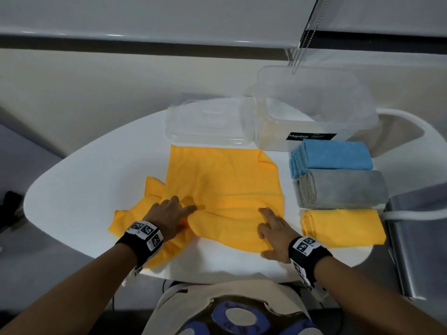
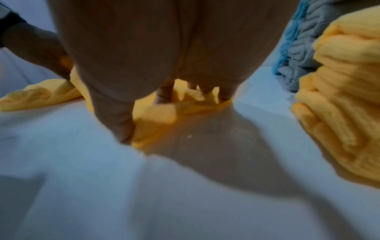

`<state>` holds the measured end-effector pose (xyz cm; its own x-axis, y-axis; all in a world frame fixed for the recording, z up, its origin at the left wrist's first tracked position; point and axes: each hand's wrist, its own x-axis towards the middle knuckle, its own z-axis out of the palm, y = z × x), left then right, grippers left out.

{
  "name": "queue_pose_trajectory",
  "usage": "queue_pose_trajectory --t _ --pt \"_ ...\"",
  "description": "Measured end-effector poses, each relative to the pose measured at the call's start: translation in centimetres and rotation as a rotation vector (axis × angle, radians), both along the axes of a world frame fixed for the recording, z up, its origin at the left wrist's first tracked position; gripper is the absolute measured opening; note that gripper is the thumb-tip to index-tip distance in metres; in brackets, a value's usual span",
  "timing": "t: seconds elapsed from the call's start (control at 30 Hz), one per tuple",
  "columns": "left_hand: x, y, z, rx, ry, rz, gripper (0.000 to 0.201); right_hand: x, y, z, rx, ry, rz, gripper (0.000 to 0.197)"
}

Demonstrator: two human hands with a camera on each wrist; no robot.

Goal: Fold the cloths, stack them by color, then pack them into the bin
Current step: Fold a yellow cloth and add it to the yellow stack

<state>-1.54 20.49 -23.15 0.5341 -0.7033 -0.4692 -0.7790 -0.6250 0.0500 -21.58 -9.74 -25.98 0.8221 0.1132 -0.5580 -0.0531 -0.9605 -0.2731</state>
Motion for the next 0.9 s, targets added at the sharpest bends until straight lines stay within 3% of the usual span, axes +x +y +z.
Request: queue_pose_trajectory --t 0.07,0.17,0.27,0.37,0.47,0.63,0.77,0.83,0.87,0.9 --pt "-0.3 0.6 -0.4 -0.133 -0.082 0.042 0.049 0.0 -0.7 -0.1 0.055 -0.024 -0.042 0.030" --pt "-0.8 1.2 -0.7 -0.327 -0.128 0.076 0.046 -0.3 -1.6 0.1 0.129 -0.053 -0.090 0.023" --pt "-0.8 1.8 -0.5 -0.538 0.068 0.160 0.045 -0.3 -2.0 0.8 0.286 -0.151 -0.302 0.025" --pt "-0.7 2.7 0.1 -0.580 0.258 0.388 0.029 -0.3 -2.4 1.8 0.354 -0.148 -0.388 0.011" --pt "-0.5 3.6 0.1 -0.534 0.277 0.442 0.032 -0.5 -2.8 2.1 0.275 0.008 -0.334 0.011" --pt "-0.3 4.3 -0.4 -0.446 0.343 0.560 0.025 0.1 -2.6 2.6 0.222 0.075 -0.358 0.015" --pt "-1.5 3.5 -0.6 -0.207 0.447 0.538 0.011 0.2 -1.9 2.5 0.185 0.140 -0.345 0.022" --pt "-1.9 3.4 -0.7 -0.062 0.420 0.463 0.061 0.1 -1.8 2.5 0.176 0.167 -0.335 0.022" --pt "-2.0 3.3 -0.5 -0.006 0.371 0.434 0.074 0.1 -1.9 2.6 0.177 0.171 -0.336 0.023" --pt "-2.3 3.3 -0.4 0.008 0.335 0.398 0.074 0.0 -2.0 2.6 0.178 0.177 -0.334 0.026"
